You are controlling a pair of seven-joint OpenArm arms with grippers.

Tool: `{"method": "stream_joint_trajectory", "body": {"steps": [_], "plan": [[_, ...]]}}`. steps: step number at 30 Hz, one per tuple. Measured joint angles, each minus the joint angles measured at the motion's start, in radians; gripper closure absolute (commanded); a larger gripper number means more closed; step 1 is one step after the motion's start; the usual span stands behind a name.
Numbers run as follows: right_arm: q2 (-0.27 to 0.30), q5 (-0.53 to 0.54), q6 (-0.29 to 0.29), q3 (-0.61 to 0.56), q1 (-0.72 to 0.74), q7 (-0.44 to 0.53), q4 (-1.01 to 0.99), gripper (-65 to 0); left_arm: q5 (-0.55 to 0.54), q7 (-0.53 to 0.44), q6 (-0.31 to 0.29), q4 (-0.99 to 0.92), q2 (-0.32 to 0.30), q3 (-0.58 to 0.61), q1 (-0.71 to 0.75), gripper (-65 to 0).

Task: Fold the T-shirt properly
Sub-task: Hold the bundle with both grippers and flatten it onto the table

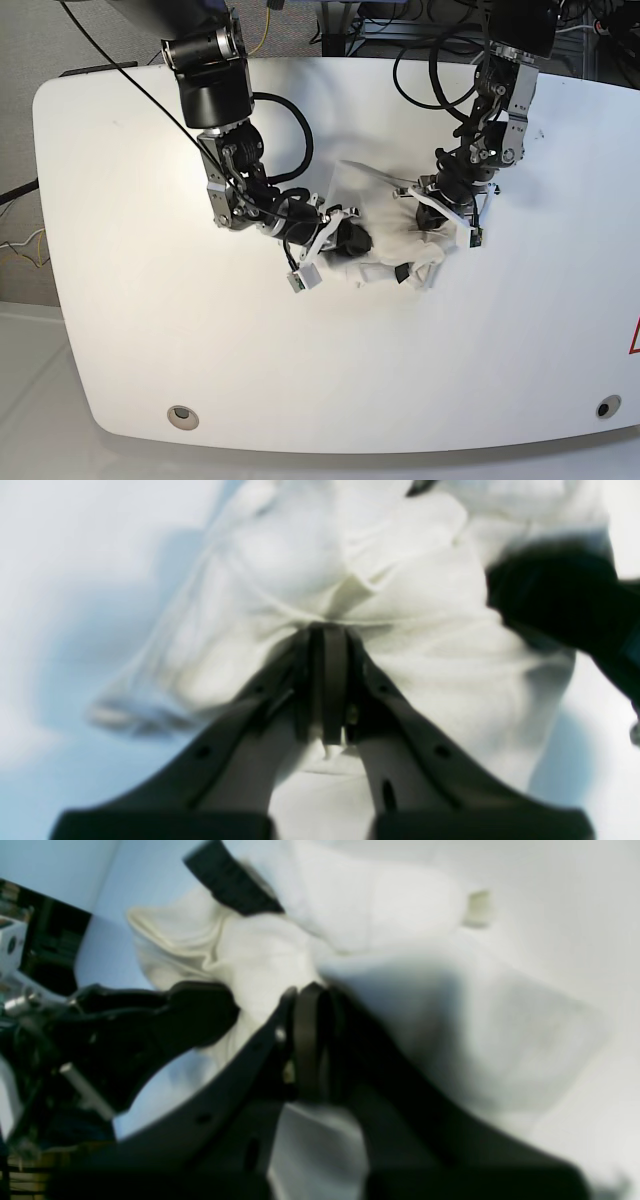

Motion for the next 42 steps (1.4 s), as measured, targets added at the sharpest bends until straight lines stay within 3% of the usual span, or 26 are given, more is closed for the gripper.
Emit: {"method": "stream_joint_trajectory", "body": {"steps": [5,11,15,23,31,42], "plan": [[-0.005,0.011,-0.011,0.071,-0.077,0.022,0.046,-2.9,0.006,0.009,0.003,-0.005,-0.020,-0.003,-0.028,-2.2],[-0.005,0.014,-0.076,0.178,-0.187,0.034,0.158,-2.9,0.015,0.011,-0.091,-0.008,-0.024,-0.003,-0.055,-2.2],[-0.011,0.002,-0.109,0.220,-0.231,0.034,0.225,-2.9,0.021,0.011,-0.111,-0.013,-0.025,-0.003,-0.076,-2.2],[-0.048,-0.006,-0.144,0.275,-0.352,0.040,0.353,-2.9,0.026,0.013,-0.110,-0.089,-0.035,0.072,-0.163,-2.2],[-0.107,-0.013,-0.156,0.276,-0.421,0.033,0.423,-2.9,0.022,-0.057,-0.117,-0.169,-0.033,0.176,-0.230,-2.2],[-0.121,-0.015,-0.157,0.272,-0.429,0.029,0.448,-2.9,0.022,-0.100,-0.110,-0.221,-0.036,0.296,-0.276,-2.2]]}}
